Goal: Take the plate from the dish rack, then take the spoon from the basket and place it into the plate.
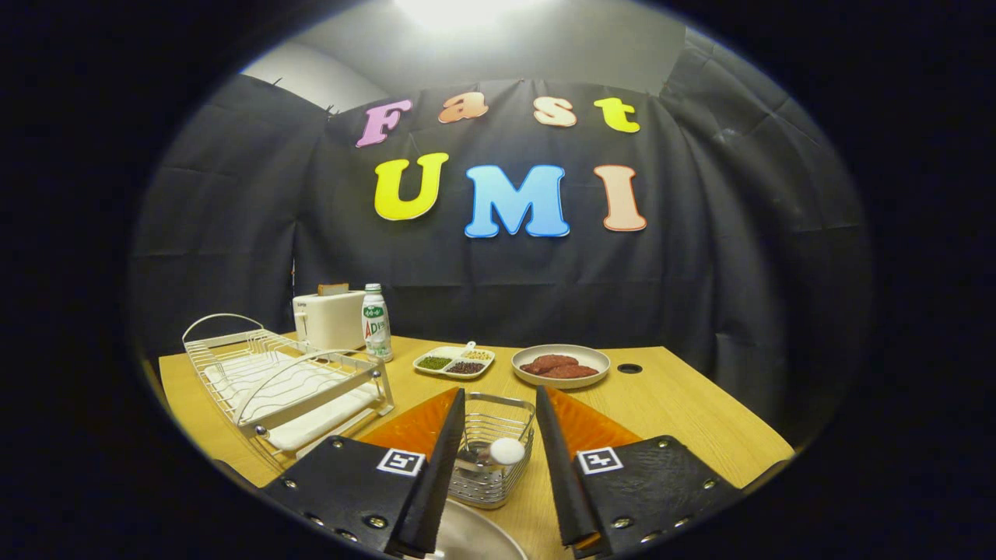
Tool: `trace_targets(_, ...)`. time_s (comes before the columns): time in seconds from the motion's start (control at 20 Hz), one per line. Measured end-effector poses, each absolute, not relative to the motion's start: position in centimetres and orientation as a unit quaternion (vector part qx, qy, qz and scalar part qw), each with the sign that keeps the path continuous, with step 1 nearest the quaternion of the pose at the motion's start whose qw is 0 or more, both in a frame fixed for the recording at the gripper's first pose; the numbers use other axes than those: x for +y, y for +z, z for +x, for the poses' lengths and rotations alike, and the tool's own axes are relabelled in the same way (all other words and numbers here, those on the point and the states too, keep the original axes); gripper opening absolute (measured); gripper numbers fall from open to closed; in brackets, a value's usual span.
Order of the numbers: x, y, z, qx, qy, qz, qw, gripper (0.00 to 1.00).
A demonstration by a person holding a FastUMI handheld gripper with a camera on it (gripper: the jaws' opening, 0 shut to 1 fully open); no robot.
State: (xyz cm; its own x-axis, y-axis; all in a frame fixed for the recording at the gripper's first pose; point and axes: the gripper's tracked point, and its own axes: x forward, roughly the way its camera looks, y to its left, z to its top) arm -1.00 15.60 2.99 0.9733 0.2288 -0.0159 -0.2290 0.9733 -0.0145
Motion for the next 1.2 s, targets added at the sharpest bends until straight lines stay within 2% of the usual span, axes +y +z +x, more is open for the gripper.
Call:
trace_targets(0.1,16.0,2.9,-1.1,0.009,0.124,-0.013,0.992,0.21)
trace_targets(0.2,16.2,3.2,-0.8,0.012,0.119,-0.005,0.993,0.23)
trace_targets(0.25,16.5,3.0,-1.3,0.016,0.131,0.0,0.991,0.12)
trace_targets(0.55,17.6,5.4,-2.3,0.012,0.146,-0.012,0.989,0.11)
trace_targets(0.8,17.1,9.9,-3.3,-0.018,0.124,-0.045,0.991,0.12)
trace_targets(1.2,15.9,15.8,-5.3,-0.021,0.114,-0.016,0.993,0.12)
